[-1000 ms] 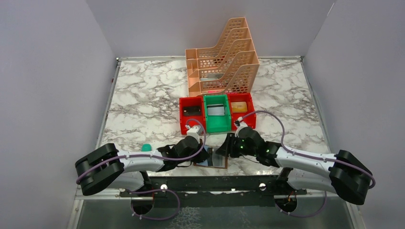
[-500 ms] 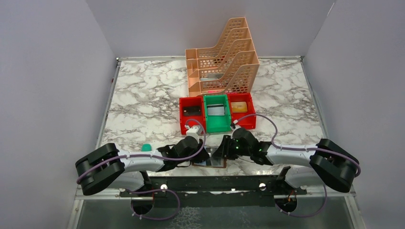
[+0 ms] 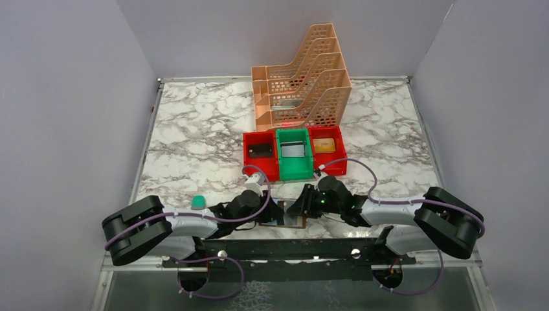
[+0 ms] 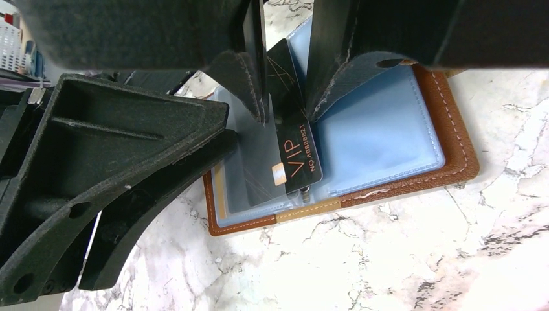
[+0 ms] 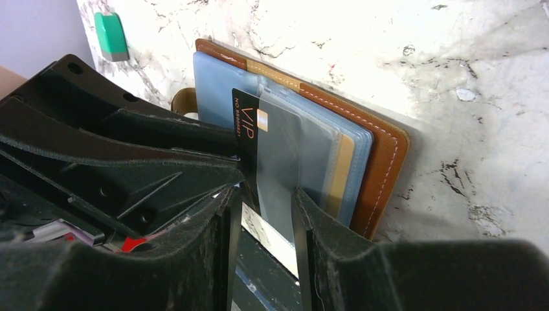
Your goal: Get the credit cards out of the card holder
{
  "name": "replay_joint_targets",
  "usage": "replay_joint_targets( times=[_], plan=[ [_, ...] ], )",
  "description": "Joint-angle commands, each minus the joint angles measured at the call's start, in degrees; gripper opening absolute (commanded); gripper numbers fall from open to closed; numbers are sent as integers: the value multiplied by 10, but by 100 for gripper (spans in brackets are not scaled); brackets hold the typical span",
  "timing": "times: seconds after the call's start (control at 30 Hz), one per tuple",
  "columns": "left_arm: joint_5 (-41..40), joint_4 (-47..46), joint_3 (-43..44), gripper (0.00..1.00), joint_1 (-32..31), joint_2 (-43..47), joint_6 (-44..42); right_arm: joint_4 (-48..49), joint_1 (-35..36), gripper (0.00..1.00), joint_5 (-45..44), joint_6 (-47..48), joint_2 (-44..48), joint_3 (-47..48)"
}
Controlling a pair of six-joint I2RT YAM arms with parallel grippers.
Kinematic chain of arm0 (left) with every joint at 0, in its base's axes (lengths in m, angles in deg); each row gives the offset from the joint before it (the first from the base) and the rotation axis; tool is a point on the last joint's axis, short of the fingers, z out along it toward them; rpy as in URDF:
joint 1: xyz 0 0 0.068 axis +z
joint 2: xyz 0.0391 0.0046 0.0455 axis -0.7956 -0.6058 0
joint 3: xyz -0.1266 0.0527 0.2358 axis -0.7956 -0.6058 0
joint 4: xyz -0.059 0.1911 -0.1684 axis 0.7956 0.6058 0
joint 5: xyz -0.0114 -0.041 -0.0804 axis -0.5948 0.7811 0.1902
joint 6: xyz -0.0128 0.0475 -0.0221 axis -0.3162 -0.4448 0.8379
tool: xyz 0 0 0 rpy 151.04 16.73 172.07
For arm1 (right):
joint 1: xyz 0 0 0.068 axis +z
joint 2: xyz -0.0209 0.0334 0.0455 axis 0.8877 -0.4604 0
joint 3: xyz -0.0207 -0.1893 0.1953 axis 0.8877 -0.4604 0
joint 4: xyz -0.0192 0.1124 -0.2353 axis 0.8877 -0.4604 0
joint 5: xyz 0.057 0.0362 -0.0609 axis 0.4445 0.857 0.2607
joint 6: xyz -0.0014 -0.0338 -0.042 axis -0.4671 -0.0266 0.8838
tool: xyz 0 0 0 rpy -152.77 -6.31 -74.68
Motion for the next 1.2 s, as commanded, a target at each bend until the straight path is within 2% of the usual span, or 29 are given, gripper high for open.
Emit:
replay_joint_targets(
  times=[0.0, 0.13, 0.3, 0.57, 0.9, 1.17],
  plan=[
    [57, -52, -11, 28, -8, -19, 30, -65, 2, 40, -10, 2, -40, -30],
    [48, -71, -26, 18, -8, -16, 42, -69, 2, 40, -18, -3, -33, -34],
    [49, -81, -31, 11, -8, 12, 31, -76, 2, 40, -22, 0, -27, -31],
    [91, -93, -26, 16, -7, 20, 8, -81, 2, 40, -27, 1, -28, -27],
    [113, -135, -26, 17, -8, -9, 13, -76, 2, 40, -26, -1, -23, -30],
    [70, -138, -51, 0, -7, 21, 32, -83, 1, 40, -32, -3, -12, -34]
  ],
)
